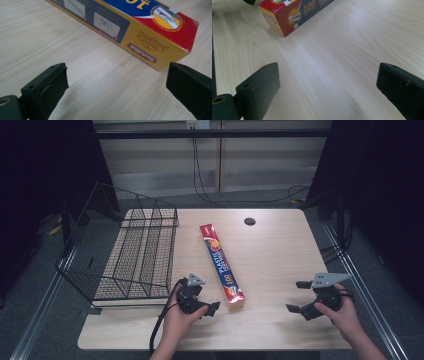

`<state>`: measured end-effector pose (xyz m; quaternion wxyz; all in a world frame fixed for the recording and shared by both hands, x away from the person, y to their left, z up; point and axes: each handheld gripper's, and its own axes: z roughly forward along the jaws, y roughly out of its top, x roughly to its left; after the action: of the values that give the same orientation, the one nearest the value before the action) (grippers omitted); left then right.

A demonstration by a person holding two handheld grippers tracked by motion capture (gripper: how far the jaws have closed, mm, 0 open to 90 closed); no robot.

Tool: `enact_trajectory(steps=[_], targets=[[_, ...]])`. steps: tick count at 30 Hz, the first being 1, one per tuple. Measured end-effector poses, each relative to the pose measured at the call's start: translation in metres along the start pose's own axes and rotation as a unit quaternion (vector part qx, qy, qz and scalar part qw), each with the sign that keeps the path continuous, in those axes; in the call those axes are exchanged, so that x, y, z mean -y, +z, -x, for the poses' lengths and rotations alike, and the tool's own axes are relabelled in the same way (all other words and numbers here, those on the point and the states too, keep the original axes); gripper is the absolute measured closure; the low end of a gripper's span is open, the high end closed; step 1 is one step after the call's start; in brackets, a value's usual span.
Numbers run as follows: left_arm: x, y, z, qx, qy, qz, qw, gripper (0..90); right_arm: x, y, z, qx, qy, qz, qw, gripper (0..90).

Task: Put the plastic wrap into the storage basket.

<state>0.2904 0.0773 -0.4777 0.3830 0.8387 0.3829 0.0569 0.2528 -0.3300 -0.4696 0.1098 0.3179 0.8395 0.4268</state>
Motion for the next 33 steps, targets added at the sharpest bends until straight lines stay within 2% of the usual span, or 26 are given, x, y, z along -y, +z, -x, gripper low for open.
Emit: enact_trajectory(steps=[6,7,9,10,11,12,15,17,24,26,33], targets=[[-0.003,-0.003,-0.001,0.006,-0.006,-0.006,0.9999,3.7,0.0,-0.002,-0.002,0.011,-0.004,0.001,0.9999,4.1],[-0.005,-0.004,-0.001,0.007,0.0,-0.014,0.9999,3.7,0.0,-0.001,-0.003,0.007,-0.001,0.0,1.0,3.9],[-0.005,-0.003,-0.001,0.008,-0.004,-0.008,0.9999,3.7,0.0,0.0,-0.003,0.001,-0.003,-0.003,1.0,4.0],[-0.008,-0.004,0.0,0.007,-0.007,-0.014,0.9999,3.7,0.001,0.001,-0.004,0.015,-0.018,-0.012,0.9997,4.1],[-0.008,-0.004,0.0,0.007,-0.007,-0.014,0.9999,3.7,0.001,0.001,-0.004,0.015,-0.018,-0.012,0.9997,4.1],[-0.01,-0.004,0.0,0.007,-0.009,-0.015,0.9998,3.7,0.001,0.001,-0.004,0.017,-0.021,-0.014,0.9995,4.1],[-0.02,-0.005,0.001,0.01,-0.013,-0.01,0.9998,3.7,0.002,0.0,-0.003,0.016,-0.012,-0.012,0.9997,4.0],[-0.026,-0.003,0.002,0.008,-0.004,-0.019,0.9998,3.7,0.004,0.0,-0.003,0.02,-0.011,-0.016,0.9996,4.0],[-0.05,0.0,0.0,0.014,-0.017,-0.02,0.9996,3.5,0.004,-0.002,-0.002,0.023,-0.013,-0.013,0.9996,4.1],[-0.056,0.0,-0.002,0.008,-0.02,-0.022,0.9995,3.5,0.004,-0.002,-0.002,0.022,-0.013,-0.012,0.9996,4.1],[-0.07,0.005,-0.005,0.012,-0.032,-0.027,0.999,3.3,0.004,-0.003,-0.001,0.026,-0.011,-0.007,0.9996,4.1]])
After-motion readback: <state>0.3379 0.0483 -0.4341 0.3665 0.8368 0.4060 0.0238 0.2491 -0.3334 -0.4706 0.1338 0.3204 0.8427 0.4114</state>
